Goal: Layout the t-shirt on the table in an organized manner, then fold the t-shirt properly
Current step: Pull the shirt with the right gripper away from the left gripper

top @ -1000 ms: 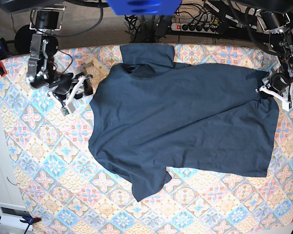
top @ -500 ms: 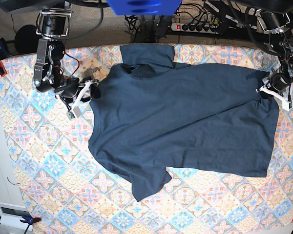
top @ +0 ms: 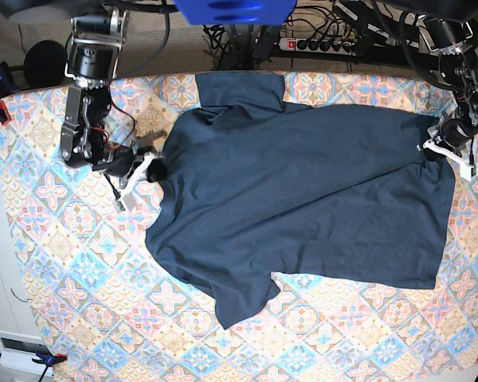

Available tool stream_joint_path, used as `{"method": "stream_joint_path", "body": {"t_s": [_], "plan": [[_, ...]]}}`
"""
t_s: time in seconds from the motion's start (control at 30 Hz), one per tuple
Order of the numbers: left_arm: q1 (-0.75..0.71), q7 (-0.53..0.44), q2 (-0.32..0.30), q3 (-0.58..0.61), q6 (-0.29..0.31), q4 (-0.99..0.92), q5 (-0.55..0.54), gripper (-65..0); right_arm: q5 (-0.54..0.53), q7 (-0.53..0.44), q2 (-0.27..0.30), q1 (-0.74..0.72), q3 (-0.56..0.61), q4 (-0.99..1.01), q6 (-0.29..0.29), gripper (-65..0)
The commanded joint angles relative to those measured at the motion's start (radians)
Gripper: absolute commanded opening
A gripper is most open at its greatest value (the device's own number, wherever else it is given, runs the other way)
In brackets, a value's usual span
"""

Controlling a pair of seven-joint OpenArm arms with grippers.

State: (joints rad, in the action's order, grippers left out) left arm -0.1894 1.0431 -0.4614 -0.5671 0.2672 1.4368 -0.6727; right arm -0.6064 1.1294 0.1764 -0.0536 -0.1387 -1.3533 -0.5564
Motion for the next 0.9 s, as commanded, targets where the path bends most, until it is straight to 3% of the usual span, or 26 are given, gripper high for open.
{"method": "stream_joint_path", "body": {"t_s": [0.0, 0.27, 0.33, 0.5, 0.73, 0.87], "plan": [[0.011, -0.016, -0.021, -0.008, 0.005, 0.014, -0.009, -65.0, 0.001, -0.002, 0.018, -0.009, -0.04, 0.001, -0.001, -60.7], [0.021, -0.022, 0.011, -0.004, 0.005, 0.014, -0.006, -65.0, 0.003, -0.002, 0.025, -0.096, -0.258, 0.087, -0.003, -60.8], [0.047, -0.017, 0.025, -0.003, 0.005, 0.012, -0.002, -65.0, 0.004, -0.005, 0.067, -0.128, -0.298, 0.13, -0.003, -60.8], [0.09, -0.014, 0.079, -0.003, 0.005, 0.012, 0.0, -65.0, 0.004, -0.104, 0.17, -0.219, -0.298, 0.265, -0.003, -60.8], [0.12, -0.014, 0.105, 0.042, 0.005, 0.012, 0.0, -65.0, 0.006, -0.216, 0.254, -0.299, -0.298, 0.404, -0.001, -60.4], [0.109, 0.053, 0.1, 0.075, 0.005, 0.017, -0.009, -65.0, 0.006, -0.167, 0.269, -0.279, -0.286, 0.311, -0.001, -51.7]]}}
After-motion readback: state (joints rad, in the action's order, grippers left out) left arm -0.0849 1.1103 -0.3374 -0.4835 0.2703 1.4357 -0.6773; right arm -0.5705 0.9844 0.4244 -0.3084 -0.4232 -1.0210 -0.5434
